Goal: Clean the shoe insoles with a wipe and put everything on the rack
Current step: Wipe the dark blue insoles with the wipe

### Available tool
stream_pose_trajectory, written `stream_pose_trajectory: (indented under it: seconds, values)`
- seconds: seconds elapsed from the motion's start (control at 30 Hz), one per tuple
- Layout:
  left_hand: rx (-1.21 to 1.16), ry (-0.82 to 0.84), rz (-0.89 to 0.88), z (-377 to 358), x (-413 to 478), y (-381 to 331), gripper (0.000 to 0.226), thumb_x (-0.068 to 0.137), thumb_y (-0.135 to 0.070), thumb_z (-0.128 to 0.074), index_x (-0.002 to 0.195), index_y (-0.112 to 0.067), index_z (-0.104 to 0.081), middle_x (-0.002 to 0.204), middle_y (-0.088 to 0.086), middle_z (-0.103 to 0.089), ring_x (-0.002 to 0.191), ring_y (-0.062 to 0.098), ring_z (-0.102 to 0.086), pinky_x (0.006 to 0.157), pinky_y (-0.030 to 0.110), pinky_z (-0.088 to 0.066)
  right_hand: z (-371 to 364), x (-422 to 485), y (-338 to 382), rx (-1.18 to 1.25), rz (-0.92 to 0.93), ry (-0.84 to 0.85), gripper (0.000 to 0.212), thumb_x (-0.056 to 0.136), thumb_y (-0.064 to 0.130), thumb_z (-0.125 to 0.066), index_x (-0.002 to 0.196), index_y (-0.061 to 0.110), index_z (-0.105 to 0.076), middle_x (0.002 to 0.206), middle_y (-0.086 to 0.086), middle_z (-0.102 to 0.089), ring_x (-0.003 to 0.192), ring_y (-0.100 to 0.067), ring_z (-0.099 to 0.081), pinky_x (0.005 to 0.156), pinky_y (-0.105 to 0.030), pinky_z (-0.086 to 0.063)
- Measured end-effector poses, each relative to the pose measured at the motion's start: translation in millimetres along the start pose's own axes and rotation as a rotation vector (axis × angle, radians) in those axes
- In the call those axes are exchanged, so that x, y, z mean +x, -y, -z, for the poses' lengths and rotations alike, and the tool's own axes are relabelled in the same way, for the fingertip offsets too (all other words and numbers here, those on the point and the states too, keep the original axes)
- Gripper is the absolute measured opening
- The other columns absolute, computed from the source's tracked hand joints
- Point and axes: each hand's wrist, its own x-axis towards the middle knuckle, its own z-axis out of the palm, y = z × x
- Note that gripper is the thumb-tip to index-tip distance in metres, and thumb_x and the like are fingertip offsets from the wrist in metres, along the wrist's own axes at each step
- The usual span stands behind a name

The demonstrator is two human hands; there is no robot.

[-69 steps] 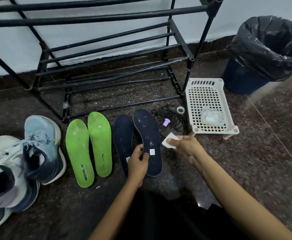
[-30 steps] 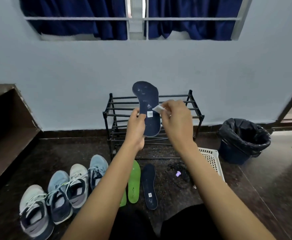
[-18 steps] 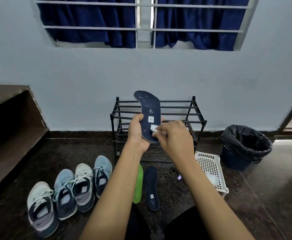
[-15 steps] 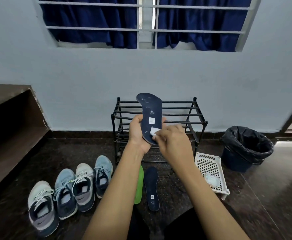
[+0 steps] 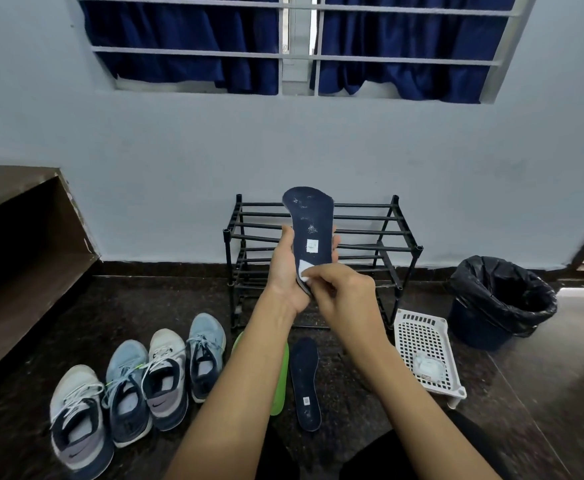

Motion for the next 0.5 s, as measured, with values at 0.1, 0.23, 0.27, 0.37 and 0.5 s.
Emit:
stream_pose_trajectory:
  seconds: [0.1, 0.23, 0.27, 0.37, 0.5]
  values:
    - [-0.047, -0.009, 0.003, 2.7, 5.2, -3.5, 0.066, 0.101, -0.058, -0.026, 0.125, -0.006, -0.060, 0.112, 0.008, -0.065, 0.087, 0.018, -0.066, 0.068, 0.029, -0.054, -0.6, 5.9, -3.9, -0.026, -0.034, 0.084, 0.016, 0.079, 0.000, -0.066, 0.085, 0.013, -0.073, 0.081, -0.001, -0.071, 0.073, -0.017, -0.066, 0.069, -0.018, -0.046]
    - [-0.081, -0.015, -0.004, 5.0, 9.0, -5.5, 0.064, 0.101, -0.059, -0.029, 0.117, -0.008, -0.064, 0.112, 0.008, -0.066, 0.085, 0.017, -0.065, 0.062, 0.027, -0.056, -3.9, 11.0, -5.7, -0.011, -0.027, 0.060, 0.018, 0.078, -0.001, -0.067, 0.084, 0.014, -0.074, 0.079, 0.001, -0.072, 0.071, -0.007, -0.063, 0.069, -0.009, -0.045]
    - [-0.079, -0.016, -0.013, 5.0, 9.5, -5.7, 0.064, 0.101, -0.059, -0.029, 0.119, -0.008, -0.063, 0.115, 0.008, -0.065, 0.084, 0.017, -0.065, 0.062, 0.027, -0.055, -6.0, 11.7, -5.2, 0.006, -0.021, 0.037, 0.018, 0.077, -0.001, -0.067, 0.085, 0.014, -0.074, 0.080, 0.002, -0.072, 0.075, -0.004, -0.062, 0.070, -0.004, -0.043]
    - [-0.050, -0.023, -0.031, 5.4, 9.7, -5.4, 0.064, 0.101, -0.057, -0.030, 0.126, -0.006, -0.060, 0.116, 0.009, -0.064, 0.081, 0.016, -0.065, 0.063, 0.026, -0.054, -11.5, 13.7, -5.3, 0.025, -0.012, 0.017, 0.018, 0.079, 0.000, -0.068, 0.088, 0.014, -0.075, 0.083, 0.004, -0.073, 0.079, 0.003, -0.058, 0.073, 0.001, -0.039]
    - [-0.047, -0.006, -0.022, 11.5, 11.0, -11.1, 0.063, 0.102, -0.056, -0.029, 0.127, -0.005, -0.059, 0.107, 0.008, -0.066, 0.078, 0.017, -0.066, 0.063, 0.028, -0.054, -8.4, 15.3, -6.9, 0.012, -0.033, 0.117, 0.020, 0.079, -0.002, -0.066, 0.086, 0.015, -0.074, 0.079, 0.007, -0.071, 0.072, -0.001, -0.060, 0.070, 0.000, -0.040]
